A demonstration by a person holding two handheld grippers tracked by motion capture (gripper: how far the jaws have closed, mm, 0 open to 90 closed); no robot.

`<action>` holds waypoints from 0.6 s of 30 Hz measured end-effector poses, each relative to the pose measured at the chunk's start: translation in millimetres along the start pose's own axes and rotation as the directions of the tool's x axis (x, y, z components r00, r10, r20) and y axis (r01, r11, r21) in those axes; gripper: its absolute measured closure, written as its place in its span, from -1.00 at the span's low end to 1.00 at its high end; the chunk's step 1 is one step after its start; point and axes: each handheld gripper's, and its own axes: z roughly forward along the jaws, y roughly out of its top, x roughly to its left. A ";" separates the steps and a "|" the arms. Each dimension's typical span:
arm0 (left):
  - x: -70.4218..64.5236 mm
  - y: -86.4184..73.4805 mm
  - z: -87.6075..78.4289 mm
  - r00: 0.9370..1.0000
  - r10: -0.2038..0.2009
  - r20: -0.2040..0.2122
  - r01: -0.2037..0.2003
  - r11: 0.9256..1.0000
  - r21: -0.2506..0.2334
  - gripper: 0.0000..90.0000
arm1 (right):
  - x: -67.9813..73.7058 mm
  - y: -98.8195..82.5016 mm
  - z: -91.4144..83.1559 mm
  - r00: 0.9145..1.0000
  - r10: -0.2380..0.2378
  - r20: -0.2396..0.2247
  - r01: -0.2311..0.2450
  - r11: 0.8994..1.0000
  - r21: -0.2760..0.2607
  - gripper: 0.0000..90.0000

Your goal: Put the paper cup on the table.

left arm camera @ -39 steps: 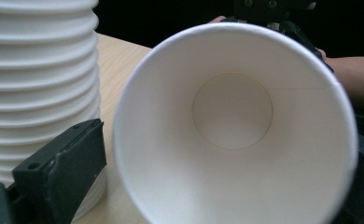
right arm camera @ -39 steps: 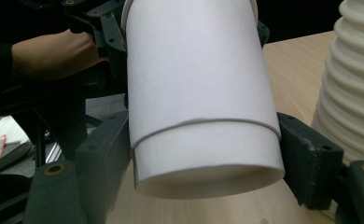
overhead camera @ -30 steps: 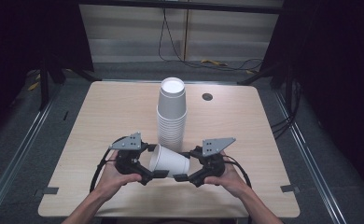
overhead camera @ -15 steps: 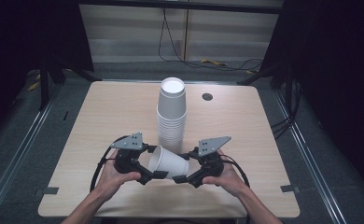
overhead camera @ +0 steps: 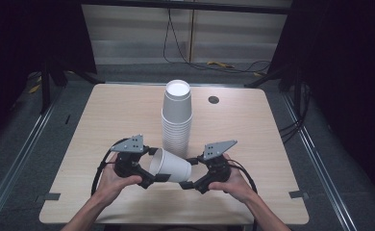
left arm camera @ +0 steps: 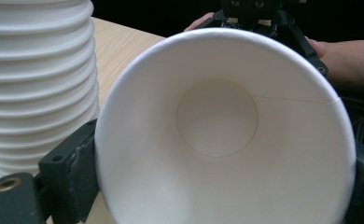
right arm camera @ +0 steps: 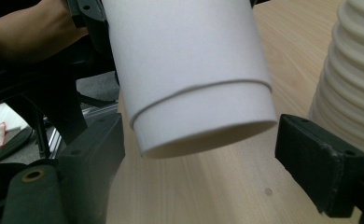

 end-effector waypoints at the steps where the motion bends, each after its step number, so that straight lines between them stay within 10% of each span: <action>1: 0.0 -0.5 -0.6 1.000 -0.006 -0.003 0.006 1.000 0.002 -0.81 | -0.3 -0.5 -0.4 1.000 0.004 0.001 -0.004 1.000 0.002 -0.64; 18: 5.3 -5.8 -9.1 0.997 -0.022 -0.068 0.028 0.996 0.089 -0.81 | -9.1 -2.8 -16.3 0.997 0.050 0.059 -0.048 0.998 -0.029 -0.68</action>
